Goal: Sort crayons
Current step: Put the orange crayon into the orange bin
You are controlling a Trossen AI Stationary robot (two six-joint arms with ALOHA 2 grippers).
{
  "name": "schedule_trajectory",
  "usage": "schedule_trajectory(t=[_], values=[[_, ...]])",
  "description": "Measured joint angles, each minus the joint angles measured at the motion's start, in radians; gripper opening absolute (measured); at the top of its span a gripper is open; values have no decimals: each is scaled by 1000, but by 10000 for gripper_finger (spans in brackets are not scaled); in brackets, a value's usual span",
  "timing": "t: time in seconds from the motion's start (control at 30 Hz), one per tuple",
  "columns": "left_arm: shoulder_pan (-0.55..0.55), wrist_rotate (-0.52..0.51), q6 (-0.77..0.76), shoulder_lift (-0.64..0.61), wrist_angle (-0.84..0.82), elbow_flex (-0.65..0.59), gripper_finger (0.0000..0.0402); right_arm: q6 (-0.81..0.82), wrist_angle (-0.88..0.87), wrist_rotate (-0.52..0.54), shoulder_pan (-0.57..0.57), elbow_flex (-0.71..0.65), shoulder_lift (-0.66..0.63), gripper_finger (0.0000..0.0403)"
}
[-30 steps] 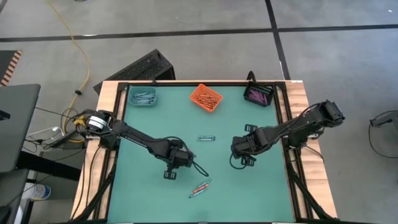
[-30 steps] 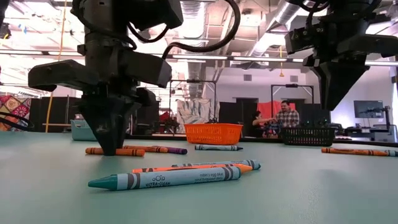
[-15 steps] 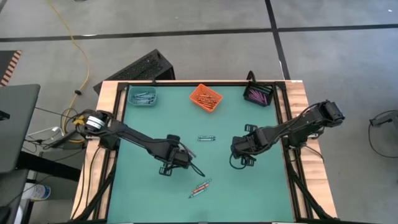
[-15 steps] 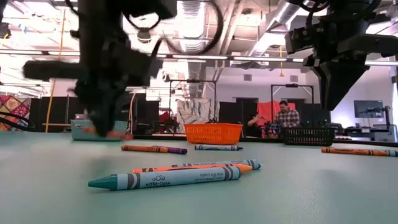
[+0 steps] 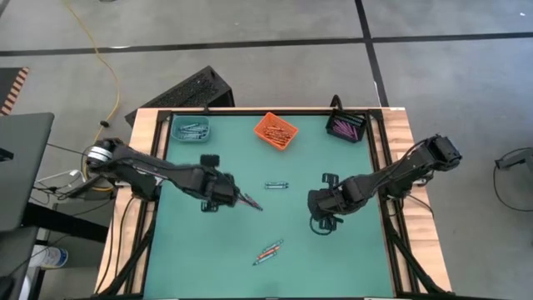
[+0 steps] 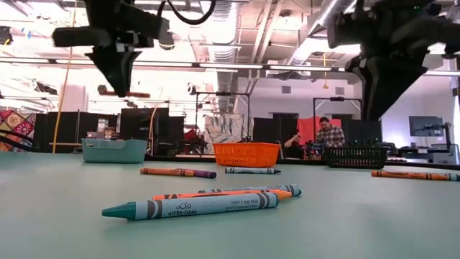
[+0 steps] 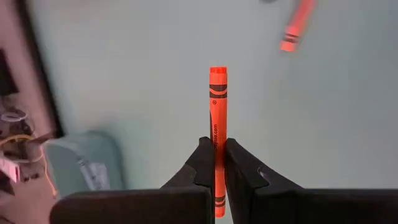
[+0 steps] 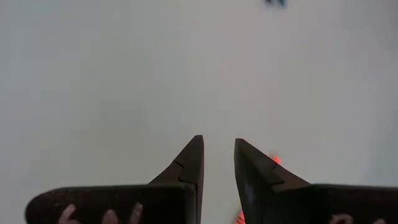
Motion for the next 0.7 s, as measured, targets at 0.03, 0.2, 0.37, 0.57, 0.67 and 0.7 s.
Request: schedule_trajectory(t=[0.03,0.2,0.37,0.57,0.67,0.7], values=[[15,-17,-9,-21,-17,0,0,0,22,0,9,0,0,82],[102,-111,-25,-114,-78,0,0,0,131,0,69,0,2,82],[214,-149,8,-169,-115,0,0,0,238,28,143,0,2,82],[383,-155,113,-180,-116,0,0,1,361,131,249,-3,2,82],[479,-155,175,-180,-97,0,0,0,453,182,297,-35,2,82],[510,-154,197,-180,-88,0,0,1,477,190,311,-46,3,82]])
